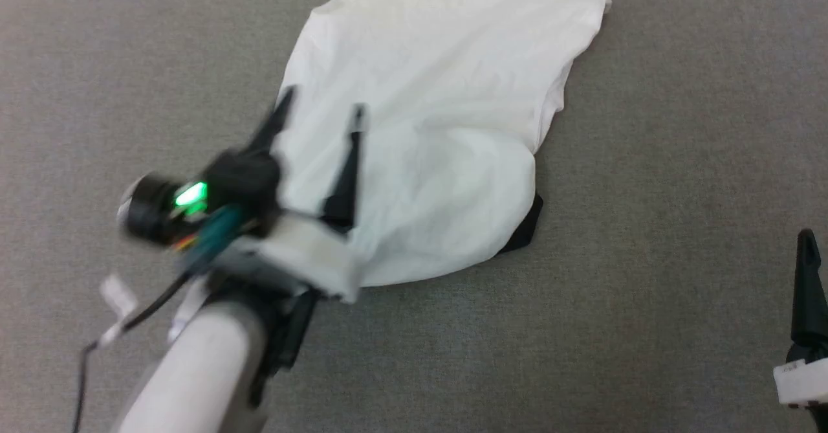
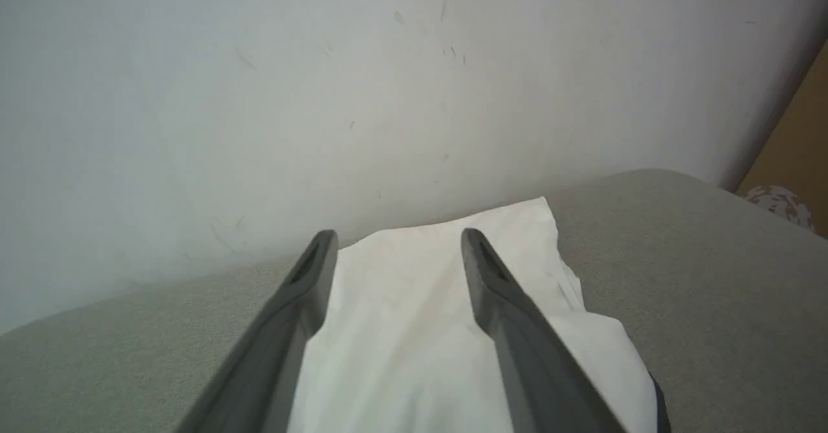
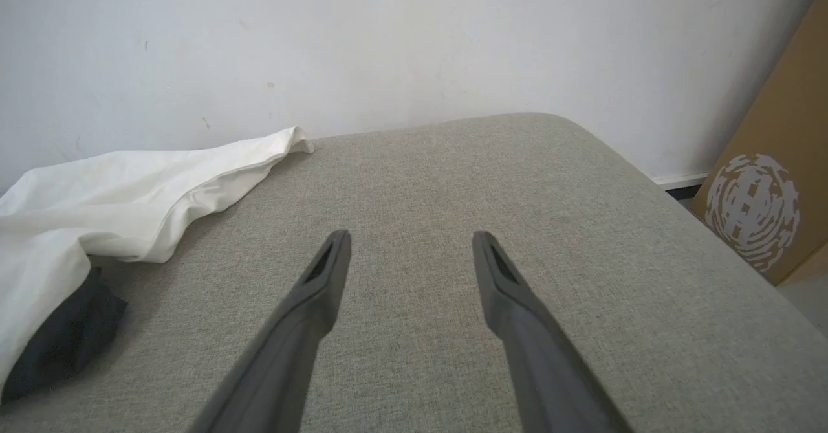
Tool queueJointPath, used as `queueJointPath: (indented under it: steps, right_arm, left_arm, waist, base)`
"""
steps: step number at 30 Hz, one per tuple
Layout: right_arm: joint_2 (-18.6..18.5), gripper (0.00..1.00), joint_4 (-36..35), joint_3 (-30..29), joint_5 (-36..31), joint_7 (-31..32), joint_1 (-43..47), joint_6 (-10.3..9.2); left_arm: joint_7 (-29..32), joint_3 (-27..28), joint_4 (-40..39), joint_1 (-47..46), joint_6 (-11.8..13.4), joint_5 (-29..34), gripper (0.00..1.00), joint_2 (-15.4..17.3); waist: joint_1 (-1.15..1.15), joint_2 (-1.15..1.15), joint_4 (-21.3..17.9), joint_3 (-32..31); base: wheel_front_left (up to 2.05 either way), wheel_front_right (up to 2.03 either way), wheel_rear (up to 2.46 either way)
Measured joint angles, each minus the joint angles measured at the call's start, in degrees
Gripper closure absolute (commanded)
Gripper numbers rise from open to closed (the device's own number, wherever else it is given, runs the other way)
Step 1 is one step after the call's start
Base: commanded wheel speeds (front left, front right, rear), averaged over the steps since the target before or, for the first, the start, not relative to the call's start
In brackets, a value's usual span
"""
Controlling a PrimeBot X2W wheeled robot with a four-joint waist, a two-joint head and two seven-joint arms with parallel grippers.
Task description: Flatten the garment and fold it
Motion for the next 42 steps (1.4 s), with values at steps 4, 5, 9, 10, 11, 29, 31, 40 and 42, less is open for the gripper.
queueJointPath:
  steps: [4,5,9,10,11,29,31,40,42]
  right_arm:
    - [-0.53,0.00,0.49,0.75,0.58,-0.04,-1.37,0.00]
    - [-0.75,0.00,0.71,0.91,0.69,-0.04,-1.64,0.00]
    - [-1.42,0.00,1.24,1.15,1.05,-0.07,-2.05,0.00]
    - [-1.59,0.00,1.37,1.08,1.08,-0.07,-2.05,0.00]
    - [-1.79,0.00,1.48,1.00,1.09,-0.07,-2.05,0.00]
    - [-3.61,0.00,0.26,1.53,1.88,0.63,-3.11,0.00]
    - [-3.67,0.00,0.38,2.27,2.32,0.82,-3.46,0.00]
    - [-3.72,0.00,3.72,4.17,3.64,-0.52,-5.32,0.01]
    - [-3.77,0.00,4.45,4.57,3.78,-1.05,-5.57,0.01]
  left_arm:
    - [4.50,-6.39,12.62,-10.33,-5.94,0.53,0.00,-2.38]
    - [5.52,-7.50,16.47,-12.32,-7.21,0.70,0.00,-2.83]
    - [9.12,-10.85,29.70,-17.90,-11.12,0.92,0.00,-4.17]
    - [9.75,-11.50,32.36,-18.93,-11.72,1.15,0.00,-4.45]
    - [10.35,-12.16,34.99,-20.00,-12.21,1.62,0.00,-4.64]
    - [2.77,-11.61,46.68,-35.71,-15.66,0.77,1.00,-8.64]
    - [2.76,-10.72,45.88,-40.15,-16.06,1.26,1.00,-7.43]
    - [-0.99,-7.58,50.59,-46.90,-13.39,4.36,0.00,-0.96]
    - [-1.65,-7.12,52.53,-46.49,-12.81,4.19,0.00,-0.77]
  waist:
    - [0.00,0.00,-0.75,1.71]
    - [0.00,0.00,-1.00,2.16]
    - [0.01,0.00,-2.35,3.68]
    - [0.01,0.00,-2.66,4.04]
    - [0.01,0.00,-2.96,4.42]
    - [0.00,0.00,-3.94,7.33]
    - [0.00,0.00,-4.50,7.75]
    - [0.00,0.00,-8.52,10.07]
    - [0.00,0.00,-9.34,10.71]
  base:
    - [0.00,0.00,0.00]
    - [0.00,0.00,0.00]
    - [0.00,0.00,0.00]
    - [0.00,0.00,0.00]
    - [0.00,0.00,0.00]
    - [0.00,0.00,0.00]
    - [0.00,0.00,0.00]
    - [0.00,0.00,0.00]
    - [0.00,0.00,0.00]
